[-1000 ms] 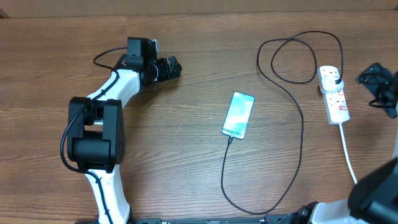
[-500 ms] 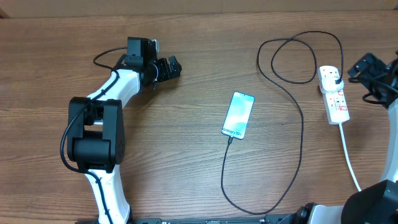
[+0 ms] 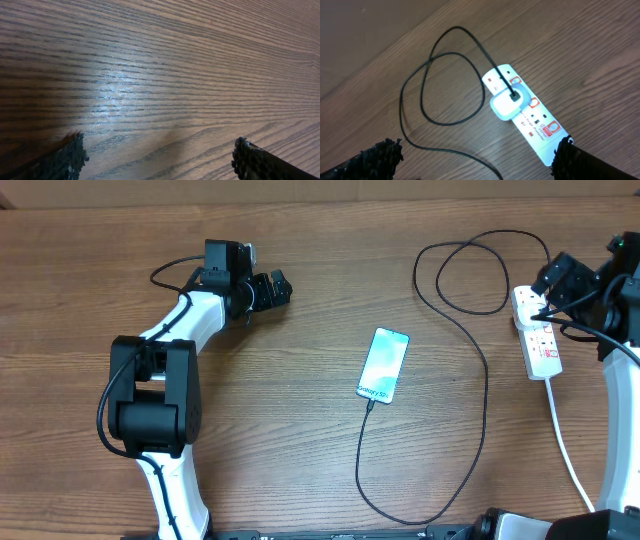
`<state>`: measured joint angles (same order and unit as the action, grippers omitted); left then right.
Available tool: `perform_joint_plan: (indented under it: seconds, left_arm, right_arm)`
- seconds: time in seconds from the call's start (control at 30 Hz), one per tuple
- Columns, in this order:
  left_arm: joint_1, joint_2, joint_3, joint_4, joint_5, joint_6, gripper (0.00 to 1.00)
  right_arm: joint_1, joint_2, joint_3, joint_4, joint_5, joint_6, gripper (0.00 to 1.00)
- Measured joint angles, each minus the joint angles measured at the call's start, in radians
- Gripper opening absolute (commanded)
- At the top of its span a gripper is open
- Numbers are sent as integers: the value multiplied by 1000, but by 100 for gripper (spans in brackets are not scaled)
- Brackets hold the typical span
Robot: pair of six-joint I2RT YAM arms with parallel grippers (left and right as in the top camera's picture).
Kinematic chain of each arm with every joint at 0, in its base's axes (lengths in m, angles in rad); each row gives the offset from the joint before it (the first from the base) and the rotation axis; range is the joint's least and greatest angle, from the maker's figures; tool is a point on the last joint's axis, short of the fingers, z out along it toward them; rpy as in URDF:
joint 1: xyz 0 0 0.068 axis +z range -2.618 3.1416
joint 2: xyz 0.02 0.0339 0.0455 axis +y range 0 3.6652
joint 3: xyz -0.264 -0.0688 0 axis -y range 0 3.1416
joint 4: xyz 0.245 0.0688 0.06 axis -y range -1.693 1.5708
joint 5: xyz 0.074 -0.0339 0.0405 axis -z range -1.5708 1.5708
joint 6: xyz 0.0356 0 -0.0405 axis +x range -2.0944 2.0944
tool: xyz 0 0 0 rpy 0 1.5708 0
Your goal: Plug charger to phone and switch on socket
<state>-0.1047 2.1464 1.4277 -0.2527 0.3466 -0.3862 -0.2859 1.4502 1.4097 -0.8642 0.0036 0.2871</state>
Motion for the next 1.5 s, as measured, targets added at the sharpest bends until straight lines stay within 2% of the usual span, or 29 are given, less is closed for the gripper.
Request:
perform_joint_plan:
  seconds: [0.9, 1.5]
  left_arm:
    - [0, 0, 0, 0, 0, 0, 100]
    - [0, 0, 0, 0, 0, 0, 99]
  right_arm:
    - [34, -32, 0, -4, 0, 1, 100]
    - [106, -55, 0, -5, 1, 0, 100]
